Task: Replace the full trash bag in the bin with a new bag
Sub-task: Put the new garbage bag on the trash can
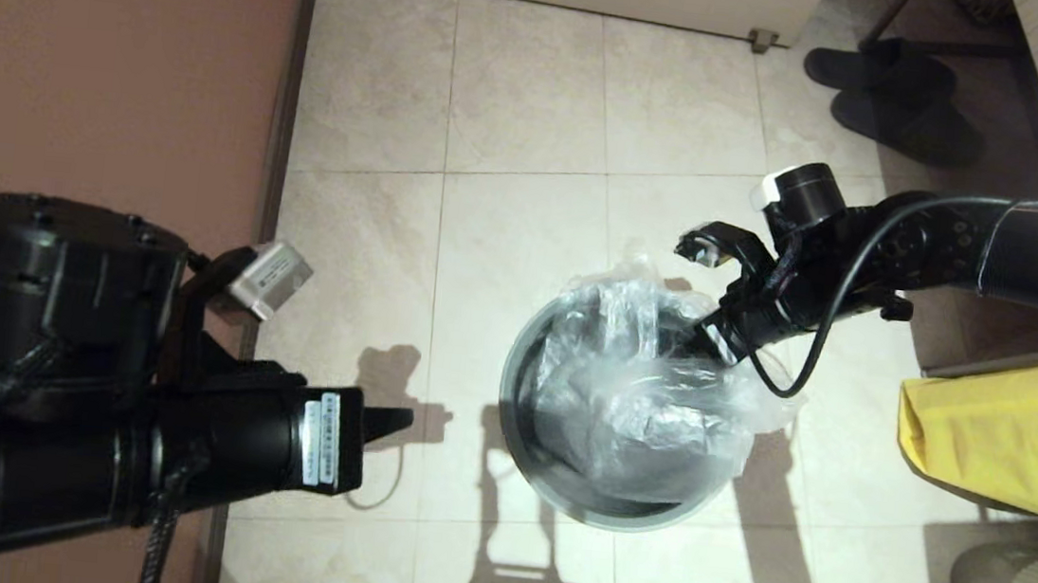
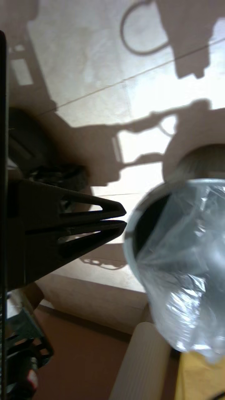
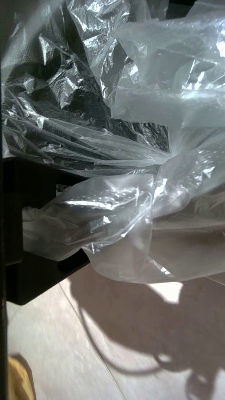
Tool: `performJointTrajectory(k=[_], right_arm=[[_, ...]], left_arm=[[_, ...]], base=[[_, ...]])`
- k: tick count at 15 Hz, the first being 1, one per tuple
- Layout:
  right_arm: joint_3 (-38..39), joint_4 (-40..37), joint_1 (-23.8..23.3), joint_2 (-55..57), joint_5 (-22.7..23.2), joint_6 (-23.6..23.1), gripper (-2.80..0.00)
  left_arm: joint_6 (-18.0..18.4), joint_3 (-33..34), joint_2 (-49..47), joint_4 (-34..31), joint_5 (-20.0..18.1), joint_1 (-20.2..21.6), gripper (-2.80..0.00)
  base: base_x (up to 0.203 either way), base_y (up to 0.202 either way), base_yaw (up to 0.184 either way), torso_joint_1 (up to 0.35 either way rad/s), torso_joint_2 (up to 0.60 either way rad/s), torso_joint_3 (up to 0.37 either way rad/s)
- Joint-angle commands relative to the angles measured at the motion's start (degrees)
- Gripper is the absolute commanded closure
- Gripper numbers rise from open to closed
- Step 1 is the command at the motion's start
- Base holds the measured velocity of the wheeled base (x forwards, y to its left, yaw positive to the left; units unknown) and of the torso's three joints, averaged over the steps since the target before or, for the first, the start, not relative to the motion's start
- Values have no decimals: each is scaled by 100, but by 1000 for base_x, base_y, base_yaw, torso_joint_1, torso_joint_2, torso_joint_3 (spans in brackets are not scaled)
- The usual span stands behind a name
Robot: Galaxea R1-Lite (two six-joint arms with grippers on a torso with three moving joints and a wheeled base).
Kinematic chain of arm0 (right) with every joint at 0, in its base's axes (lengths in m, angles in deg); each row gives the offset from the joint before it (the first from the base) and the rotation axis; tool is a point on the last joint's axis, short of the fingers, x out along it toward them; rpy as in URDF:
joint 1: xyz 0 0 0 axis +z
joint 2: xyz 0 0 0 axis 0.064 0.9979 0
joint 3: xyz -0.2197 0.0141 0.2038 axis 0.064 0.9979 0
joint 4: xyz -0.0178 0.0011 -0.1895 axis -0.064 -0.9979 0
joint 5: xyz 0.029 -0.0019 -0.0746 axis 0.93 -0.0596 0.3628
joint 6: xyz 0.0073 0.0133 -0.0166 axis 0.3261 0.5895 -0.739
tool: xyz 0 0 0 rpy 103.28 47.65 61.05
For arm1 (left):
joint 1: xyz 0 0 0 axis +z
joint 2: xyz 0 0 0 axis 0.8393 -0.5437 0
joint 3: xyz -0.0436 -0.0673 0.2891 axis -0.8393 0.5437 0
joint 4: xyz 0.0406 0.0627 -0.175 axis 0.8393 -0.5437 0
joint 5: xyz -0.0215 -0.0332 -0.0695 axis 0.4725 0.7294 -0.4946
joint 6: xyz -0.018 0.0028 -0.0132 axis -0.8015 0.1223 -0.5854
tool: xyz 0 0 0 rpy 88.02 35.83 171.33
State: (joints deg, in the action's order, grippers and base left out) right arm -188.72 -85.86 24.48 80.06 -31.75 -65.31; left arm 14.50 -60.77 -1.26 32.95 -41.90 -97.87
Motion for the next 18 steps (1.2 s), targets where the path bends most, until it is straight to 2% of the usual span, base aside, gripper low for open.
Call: performJointTrajectory(k=[1,2,5,7,10,12,13,14,16,18], right_arm=[[45,-27,-7,-24,3,404,0],[45,-27,-7,-85,18,707,0],[212,-27,-1,-173,155,1094,0],[370,-23,15,-227,229,1144,0],[561,-18,35,-194,231,1153,0],[730,-14,54,-146,231,1147,0],[782,-10,55,-105,231,1151,0],[892,-10,49,-96,273,1152,0],[1067,153,54,-95,439,1150,0],[1154,298,108,-104,529,1153,0]], left_arm=[[89,-452,-570,16,5,75,0],[183,-830,-954,11,3,116,0],[408,-2362,-2177,-68,8,192,0],[468,-3666,-2816,-309,2,228,0],[405,-5836,-3763,-1042,-7,128,0],[392,-6707,-4273,-1559,-28,-103,0],[385,-6781,-4396,-1667,-39,-246,-280],[353,-6760,-4351,-1743,-69,-273,-280],[111,-6634,-4192,-2022,-478,-293,-280],[-177,-6616,-4131,-2577,-563,-329,-280]], base=[[0,0,0,0,0,0],[0,0,0,0,0,0],[0,0,0,0,0,0],[0,0,0,0,0,0],[0,0,0,0,0,0],[0,0,0,0,0,0],[0,0,0,0,0,0],[0,0,0,0,0,0],[0,0,0,0,0,0],[0,0,0,0,0,0]])
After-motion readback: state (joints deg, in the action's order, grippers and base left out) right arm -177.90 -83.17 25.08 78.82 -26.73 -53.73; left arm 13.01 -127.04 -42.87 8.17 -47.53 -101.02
